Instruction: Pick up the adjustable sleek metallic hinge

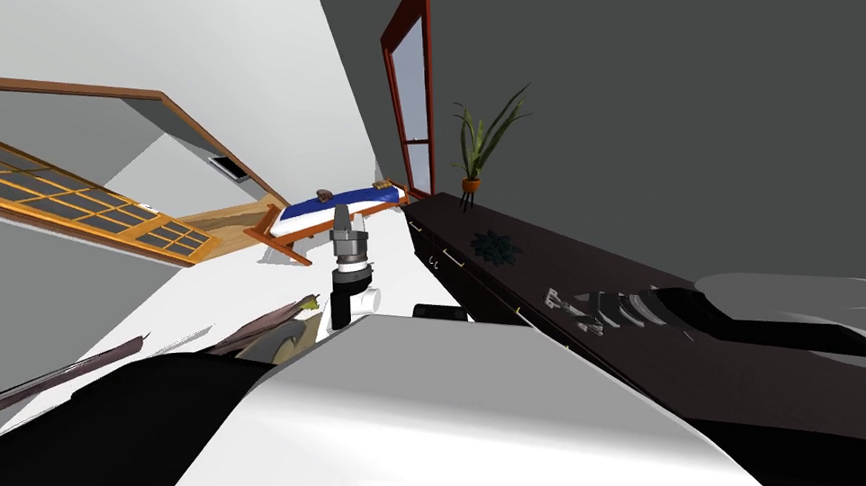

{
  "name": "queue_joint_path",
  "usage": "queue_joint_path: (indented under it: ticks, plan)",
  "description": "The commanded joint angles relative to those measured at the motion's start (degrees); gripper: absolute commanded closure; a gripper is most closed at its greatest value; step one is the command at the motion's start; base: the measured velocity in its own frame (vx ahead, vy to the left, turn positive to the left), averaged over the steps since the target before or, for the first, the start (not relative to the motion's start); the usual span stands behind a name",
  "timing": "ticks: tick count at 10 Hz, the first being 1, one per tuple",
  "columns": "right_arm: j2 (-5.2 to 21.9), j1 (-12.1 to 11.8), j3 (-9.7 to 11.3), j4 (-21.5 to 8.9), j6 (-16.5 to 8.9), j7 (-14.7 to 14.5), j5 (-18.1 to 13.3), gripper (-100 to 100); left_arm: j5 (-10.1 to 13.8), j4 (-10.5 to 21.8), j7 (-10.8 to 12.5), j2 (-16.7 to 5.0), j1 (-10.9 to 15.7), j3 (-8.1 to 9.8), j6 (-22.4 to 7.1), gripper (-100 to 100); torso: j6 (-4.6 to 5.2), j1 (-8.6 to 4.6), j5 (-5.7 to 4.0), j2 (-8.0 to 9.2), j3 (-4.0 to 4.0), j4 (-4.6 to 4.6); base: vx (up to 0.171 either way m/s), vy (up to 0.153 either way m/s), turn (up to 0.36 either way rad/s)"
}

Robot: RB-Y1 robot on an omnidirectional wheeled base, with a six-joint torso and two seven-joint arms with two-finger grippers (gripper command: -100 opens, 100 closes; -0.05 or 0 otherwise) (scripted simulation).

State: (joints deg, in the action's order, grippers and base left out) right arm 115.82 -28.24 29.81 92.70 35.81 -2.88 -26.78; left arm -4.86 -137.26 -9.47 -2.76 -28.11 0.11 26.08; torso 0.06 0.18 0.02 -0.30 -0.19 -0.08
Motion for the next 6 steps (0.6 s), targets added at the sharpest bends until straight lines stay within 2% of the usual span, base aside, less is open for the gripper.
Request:
queue_joint_path:
  ticks: [1,2,6]
  plan:
    - [-0.26,-1.40,-0.26,-0.27,-0.20,-2.86,1.17,-100,0.00,0.00,0.00,0.00,0.00,0.00,0.00,0,0.00,0.00,0.00,0.00,0.00,0.00,0.053,0.060,-0.173]
    - [-0.26,-1.40,-0.26,-0.27,-0.20,-3.07,1.17,-100,0.00,0.00,0.00,0.00,0.00,0.00,0.00,0,0.01,0.03,0.01,0.16,0.09,0.04,0.030,0.033,-0.088]
    - [-1.11,-4.94,-1.26,-1.05,-0.51,-9.49,3.53,-100,0.00,0.00,0.00,0.00,0.01,0.00,0.00,0,0.01,0.01,0.01,0.28,0.17,0.07,0.044,0.049,-0.147]
